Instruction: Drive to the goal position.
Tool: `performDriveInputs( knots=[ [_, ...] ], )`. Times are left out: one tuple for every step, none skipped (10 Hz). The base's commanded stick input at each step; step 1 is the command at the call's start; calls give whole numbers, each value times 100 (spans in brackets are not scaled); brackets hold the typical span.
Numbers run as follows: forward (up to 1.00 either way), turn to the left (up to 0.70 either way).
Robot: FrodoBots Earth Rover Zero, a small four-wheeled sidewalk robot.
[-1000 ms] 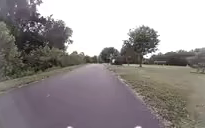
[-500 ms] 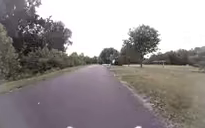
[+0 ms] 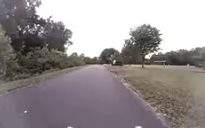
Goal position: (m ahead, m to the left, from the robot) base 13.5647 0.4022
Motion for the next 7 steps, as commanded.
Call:
performDriveInputs(
  knots=[
    [70, 0],
    [70, 0],
    [70, 0],
    [70, 0],
    [70, 0],
    [70, 0],
    [70, 0]
  ],
)
